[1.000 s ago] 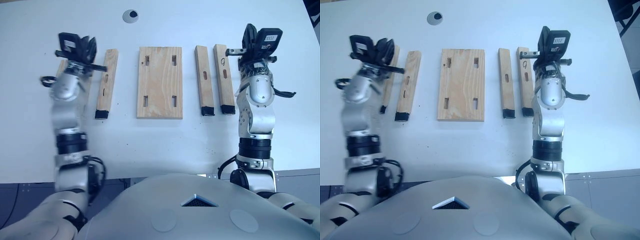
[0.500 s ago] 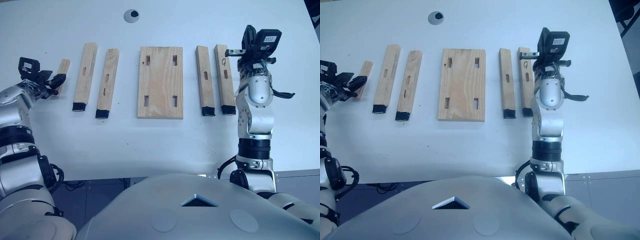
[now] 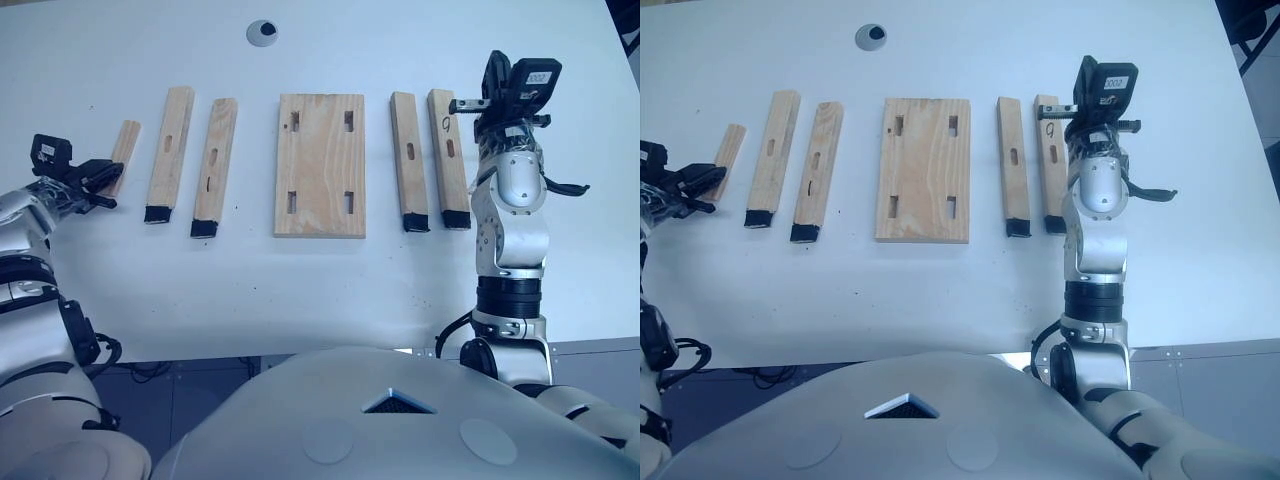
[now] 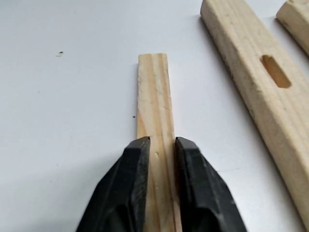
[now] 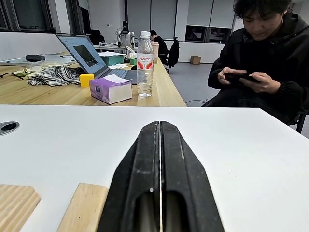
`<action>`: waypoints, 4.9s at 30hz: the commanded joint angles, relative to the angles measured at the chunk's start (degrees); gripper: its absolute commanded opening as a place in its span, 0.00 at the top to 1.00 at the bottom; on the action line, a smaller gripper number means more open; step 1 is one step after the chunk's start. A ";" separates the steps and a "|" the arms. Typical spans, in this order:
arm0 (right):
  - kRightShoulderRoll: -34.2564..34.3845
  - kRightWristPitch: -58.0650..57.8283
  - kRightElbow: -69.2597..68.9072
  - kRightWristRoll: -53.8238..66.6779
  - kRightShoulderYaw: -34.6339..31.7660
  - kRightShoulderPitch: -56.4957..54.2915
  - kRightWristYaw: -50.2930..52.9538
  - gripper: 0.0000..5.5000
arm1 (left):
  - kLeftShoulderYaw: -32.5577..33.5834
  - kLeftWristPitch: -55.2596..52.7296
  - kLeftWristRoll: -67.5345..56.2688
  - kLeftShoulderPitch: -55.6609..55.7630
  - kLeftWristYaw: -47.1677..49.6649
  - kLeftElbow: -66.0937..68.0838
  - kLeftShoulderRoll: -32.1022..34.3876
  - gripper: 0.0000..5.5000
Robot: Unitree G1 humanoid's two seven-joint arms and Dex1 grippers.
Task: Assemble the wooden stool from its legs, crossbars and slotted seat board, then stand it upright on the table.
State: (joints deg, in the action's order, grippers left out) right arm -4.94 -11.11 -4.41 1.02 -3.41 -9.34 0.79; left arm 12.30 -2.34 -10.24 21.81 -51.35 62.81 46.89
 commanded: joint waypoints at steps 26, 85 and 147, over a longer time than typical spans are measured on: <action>0.43 -1.17 0.72 0.44 0.24 -1.23 -0.99 1.00 | -0.76 3.31 3.77 -0.74 1.51 6.98 0.19 0.70; 1.11 -42.72 11.60 62.50 -12.43 -32.41 -4.42 0.49 | -14.85 -19.81 -11.76 0.75 16.78 -72.45 -23.94 0.77; -0.63 -30.97 -13.21 38.15 -12.56 0.71 0.35 0.93 | -9.15 -18.00 -2.73 -3.33 27.26 -62.76 -26.28 0.54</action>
State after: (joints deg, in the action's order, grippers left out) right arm -4.33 -41.01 -17.34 39.43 -15.58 -9.23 1.32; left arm 2.62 -20.77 -13.56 19.26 -24.29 0.46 20.31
